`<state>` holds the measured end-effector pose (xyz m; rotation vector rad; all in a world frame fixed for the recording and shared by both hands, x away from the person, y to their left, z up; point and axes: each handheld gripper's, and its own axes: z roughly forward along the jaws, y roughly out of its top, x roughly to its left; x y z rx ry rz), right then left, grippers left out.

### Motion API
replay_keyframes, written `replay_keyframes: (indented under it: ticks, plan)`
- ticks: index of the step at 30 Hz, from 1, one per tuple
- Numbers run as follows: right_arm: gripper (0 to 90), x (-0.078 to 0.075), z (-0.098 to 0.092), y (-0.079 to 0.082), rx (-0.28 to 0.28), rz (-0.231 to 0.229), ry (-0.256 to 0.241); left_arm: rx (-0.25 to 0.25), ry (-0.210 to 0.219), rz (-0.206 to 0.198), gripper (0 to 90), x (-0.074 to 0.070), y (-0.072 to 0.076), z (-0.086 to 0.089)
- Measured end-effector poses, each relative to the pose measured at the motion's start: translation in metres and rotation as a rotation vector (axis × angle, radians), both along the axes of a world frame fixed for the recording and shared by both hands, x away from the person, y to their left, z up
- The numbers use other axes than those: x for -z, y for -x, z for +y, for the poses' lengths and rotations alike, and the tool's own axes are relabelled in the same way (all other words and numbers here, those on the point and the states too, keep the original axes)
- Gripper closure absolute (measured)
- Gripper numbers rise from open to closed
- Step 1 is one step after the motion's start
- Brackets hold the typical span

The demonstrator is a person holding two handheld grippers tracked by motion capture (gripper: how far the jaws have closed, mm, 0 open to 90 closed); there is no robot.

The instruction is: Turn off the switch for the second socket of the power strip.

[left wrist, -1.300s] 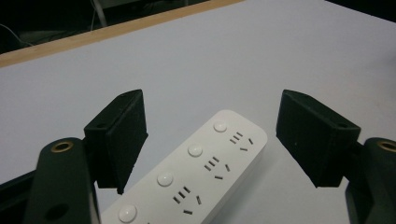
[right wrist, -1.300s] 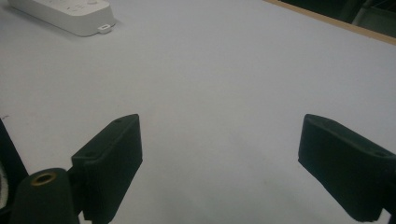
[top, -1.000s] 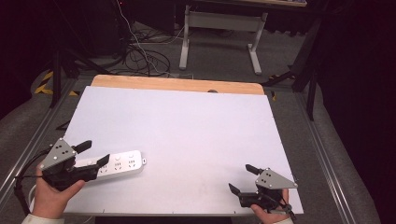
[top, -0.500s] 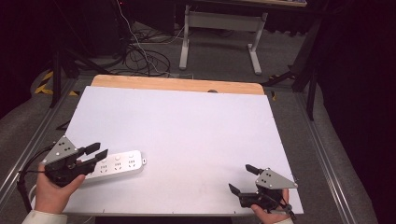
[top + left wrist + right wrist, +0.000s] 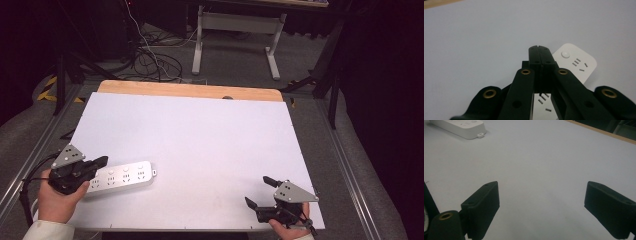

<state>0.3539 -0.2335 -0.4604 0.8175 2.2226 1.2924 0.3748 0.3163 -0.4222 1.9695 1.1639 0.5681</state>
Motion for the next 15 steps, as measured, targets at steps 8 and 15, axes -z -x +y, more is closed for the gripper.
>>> replay_keyframes:
  ticks: [8,15]
  plan:
    - [13.3,0.000,0.000,0.000,-0.002,0.001,-0.003,-0.003,-0.038,0.085,89.9,0.006,-0.008,-0.004]
    - [12.7,0.001,0.001,0.000,0.001,-0.004,0.013,0.002,-0.074,0.140,89.9,0.011,-0.015,-0.008]
